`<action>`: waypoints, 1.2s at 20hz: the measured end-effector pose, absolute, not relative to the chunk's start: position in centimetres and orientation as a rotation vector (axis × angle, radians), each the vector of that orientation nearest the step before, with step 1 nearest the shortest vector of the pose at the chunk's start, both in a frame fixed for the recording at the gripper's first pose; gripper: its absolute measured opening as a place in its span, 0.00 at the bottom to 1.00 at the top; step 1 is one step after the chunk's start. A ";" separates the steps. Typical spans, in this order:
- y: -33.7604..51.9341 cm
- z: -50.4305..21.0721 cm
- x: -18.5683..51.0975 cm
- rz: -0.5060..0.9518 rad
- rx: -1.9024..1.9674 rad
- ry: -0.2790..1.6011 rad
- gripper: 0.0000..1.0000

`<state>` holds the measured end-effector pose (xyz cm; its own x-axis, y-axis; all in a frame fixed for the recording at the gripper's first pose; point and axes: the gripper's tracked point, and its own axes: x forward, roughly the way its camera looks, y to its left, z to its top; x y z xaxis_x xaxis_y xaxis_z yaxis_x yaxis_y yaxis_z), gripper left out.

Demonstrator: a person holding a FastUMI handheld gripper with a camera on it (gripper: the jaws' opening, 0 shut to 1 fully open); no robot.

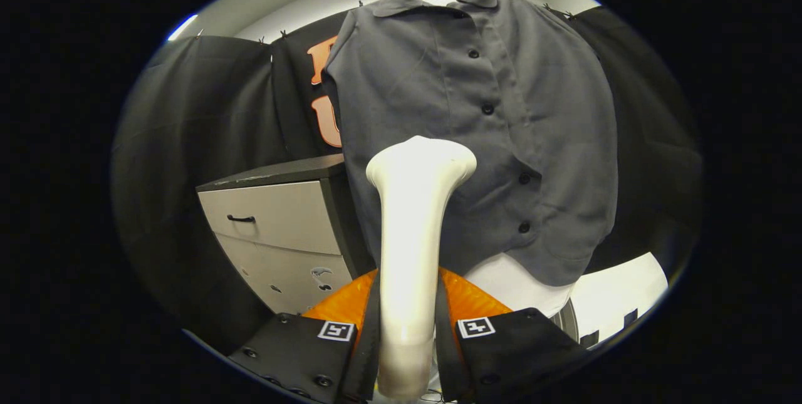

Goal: Iron the clothes twice with a garment steamer, once on the left side and once on the right side.

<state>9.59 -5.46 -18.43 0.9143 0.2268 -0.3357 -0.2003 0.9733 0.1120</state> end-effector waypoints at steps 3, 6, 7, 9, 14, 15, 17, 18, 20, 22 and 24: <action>-5.9 -15.2 8.7 0.222 0.076 0.297 0.46; -6.5 -11.9 8.0 0.216 0.078 0.241 0.46; -6.9 -10.8 7.9 0.212 0.074 0.222 0.46; -7.7 -9.0 7.7 0.202 0.062 0.188 0.46; -9.6 -4.6 8.4 0.186 0.085 0.107 0.46; -10.1 -3.9 8.8 0.180 0.085 0.090 0.46; -11.3 -2.6 9.7 0.166 0.072 0.062 0.46; -11.9 -2.1 10.3 0.158 0.062 0.054 0.46; -13.3 -1.5 11.3 0.142 0.048 0.046 0.46; -14.7 -1.1 12.6 0.120 0.037 0.042 0.46; -16.1 -0.9 14.0 0.100 0.047 0.048 0.46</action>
